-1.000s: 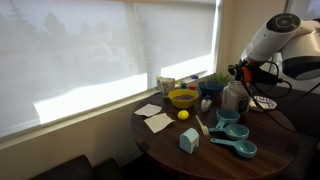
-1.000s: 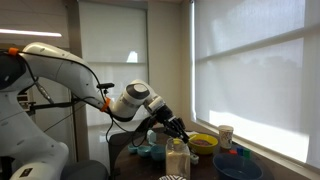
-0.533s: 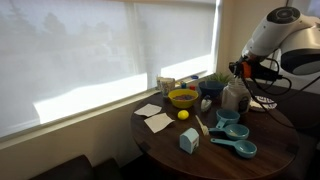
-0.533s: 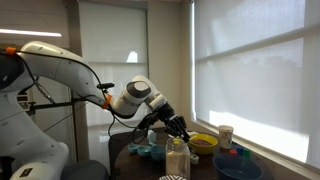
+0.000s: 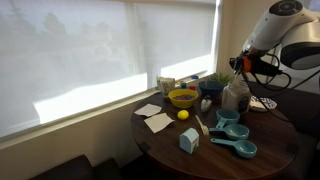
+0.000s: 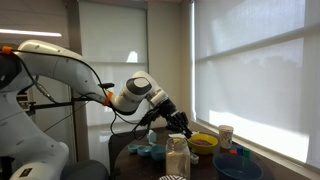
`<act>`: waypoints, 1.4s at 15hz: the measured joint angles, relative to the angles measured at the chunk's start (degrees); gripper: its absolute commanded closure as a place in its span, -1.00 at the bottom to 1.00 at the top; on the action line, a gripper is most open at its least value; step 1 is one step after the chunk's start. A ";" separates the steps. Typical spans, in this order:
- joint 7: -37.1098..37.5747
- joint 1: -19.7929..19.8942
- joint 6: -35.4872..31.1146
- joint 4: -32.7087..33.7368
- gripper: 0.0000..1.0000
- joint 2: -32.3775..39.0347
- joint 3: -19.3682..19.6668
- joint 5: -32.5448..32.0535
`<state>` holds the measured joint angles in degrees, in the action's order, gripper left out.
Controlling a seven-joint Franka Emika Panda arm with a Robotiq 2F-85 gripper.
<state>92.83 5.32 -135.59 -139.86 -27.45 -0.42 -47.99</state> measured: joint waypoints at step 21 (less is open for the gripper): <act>-23.51 -0.94 1.41 1.87 0.94 -6.36 -5.13 17.33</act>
<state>69.32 4.37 -134.17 -137.99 -33.80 -5.55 -30.66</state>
